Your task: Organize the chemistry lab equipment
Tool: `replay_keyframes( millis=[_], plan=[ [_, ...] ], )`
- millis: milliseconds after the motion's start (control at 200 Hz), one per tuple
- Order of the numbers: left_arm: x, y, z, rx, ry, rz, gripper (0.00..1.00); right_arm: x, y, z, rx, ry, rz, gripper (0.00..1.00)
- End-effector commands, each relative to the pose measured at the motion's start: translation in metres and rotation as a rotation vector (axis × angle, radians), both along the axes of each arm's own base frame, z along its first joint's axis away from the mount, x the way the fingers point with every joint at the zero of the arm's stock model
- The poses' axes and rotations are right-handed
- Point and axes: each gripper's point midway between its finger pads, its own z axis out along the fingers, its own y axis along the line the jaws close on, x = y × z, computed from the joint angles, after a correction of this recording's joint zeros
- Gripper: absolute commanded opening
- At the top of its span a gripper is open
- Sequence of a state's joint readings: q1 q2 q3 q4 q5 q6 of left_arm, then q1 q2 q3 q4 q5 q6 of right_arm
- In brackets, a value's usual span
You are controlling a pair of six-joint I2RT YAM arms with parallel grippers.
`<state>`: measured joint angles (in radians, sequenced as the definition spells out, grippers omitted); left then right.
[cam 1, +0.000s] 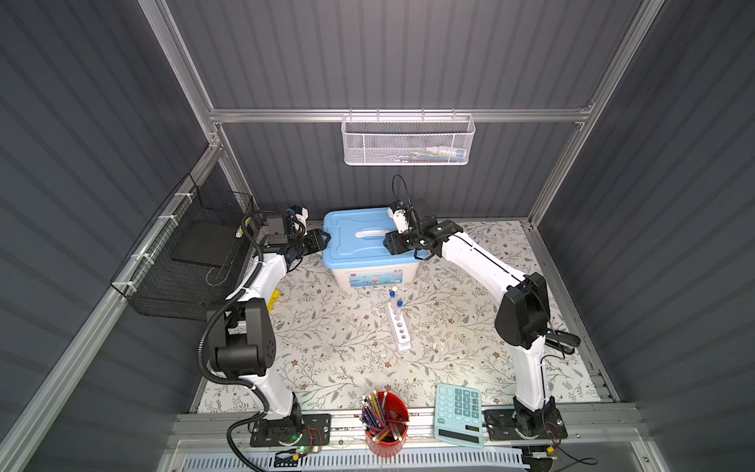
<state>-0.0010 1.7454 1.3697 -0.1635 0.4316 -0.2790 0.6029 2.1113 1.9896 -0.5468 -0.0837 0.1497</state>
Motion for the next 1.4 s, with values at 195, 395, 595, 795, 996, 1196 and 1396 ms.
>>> replay_keyframes(
  millis=[195,395,595,795,996,1196,1396],
  plan=[
    [0.004,-0.032,0.007,0.065,-0.018,-0.083,0.51,-0.025,-0.010,-0.062,-0.097,0.186,0.000,0.61],
    [0.004,-0.042,0.003,0.133,-0.013,-0.095,0.50,-0.025,-0.009,-0.062,-0.092,0.186,0.001,0.61],
    [0.003,-0.043,0.006,0.202,-0.018,-0.086,0.49,-0.024,-0.007,-0.062,-0.082,0.186,0.001,0.60],
    [0.002,-0.040,0.011,0.230,-0.030,-0.066,0.49,-0.024,-0.007,-0.064,-0.082,0.192,0.001,0.60],
    [-0.002,-0.032,0.033,0.260,-0.071,-0.039,0.56,-0.025,-0.004,-0.066,-0.072,0.200,0.003,0.60],
    [-0.007,-0.023,0.054,0.202,-0.116,-0.015,0.63,-0.026,-0.002,-0.065,-0.070,0.200,0.004,0.60],
    [-0.006,-0.012,0.047,0.182,-0.090,0.004,0.67,-0.028,-0.002,-0.068,-0.073,0.202,0.000,0.60]
  ],
)
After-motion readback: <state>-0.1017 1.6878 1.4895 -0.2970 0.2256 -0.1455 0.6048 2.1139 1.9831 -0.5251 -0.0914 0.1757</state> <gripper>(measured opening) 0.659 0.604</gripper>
